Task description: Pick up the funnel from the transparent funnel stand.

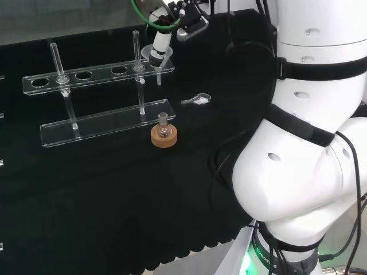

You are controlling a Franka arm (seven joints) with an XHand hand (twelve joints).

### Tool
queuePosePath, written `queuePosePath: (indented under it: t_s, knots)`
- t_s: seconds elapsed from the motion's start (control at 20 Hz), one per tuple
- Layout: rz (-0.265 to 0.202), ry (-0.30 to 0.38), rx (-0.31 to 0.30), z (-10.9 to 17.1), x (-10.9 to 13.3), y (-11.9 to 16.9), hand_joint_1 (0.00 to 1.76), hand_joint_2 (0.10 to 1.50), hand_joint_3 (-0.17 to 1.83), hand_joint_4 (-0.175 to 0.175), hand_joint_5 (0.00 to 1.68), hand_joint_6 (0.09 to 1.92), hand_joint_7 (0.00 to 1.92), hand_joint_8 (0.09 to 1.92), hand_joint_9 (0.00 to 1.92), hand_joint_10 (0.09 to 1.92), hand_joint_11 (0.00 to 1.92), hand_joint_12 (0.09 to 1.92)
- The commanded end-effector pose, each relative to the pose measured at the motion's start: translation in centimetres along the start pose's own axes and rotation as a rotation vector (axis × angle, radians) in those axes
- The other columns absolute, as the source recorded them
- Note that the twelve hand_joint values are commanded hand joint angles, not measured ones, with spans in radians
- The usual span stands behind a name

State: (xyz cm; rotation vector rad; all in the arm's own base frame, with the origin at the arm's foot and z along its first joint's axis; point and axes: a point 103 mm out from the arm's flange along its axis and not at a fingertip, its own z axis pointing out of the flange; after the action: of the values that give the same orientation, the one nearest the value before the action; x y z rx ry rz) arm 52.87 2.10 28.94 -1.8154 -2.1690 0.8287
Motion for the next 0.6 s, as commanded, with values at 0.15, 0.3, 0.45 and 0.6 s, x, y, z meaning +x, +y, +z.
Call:
queuePosePath:
  t_s: [0.15,0.3,0.45,0.6]
  knots:
    - [-0.025,-0.013,0.031,0.04,0.13,0.62,0.75,0.63,0.34,-0.012,0.06,0.09,0.00,0.11,0.06,0.89,0.20,1.45]
    - [-0.026,-0.018,0.044,0.12,0.17,0.88,0.77,0.61,0.36,-0.014,0.05,0.09,0.00,0.12,0.07,0.89,0.21,1.44]
    - [-0.027,-0.016,0.052,0.26,-0.02,1.12,0.77,0.58,0.43,-0.016,0.07,0.09,0.00,0.21,0.09,0.88,0.22,1.43]
    - [-0.026,-0.020,0.052,0.45,0.00,1.41,0.77,0.57,0.47,-0.016,0.09,0.09,0.00,0.30,0.12,0.87,0.22,1.43]
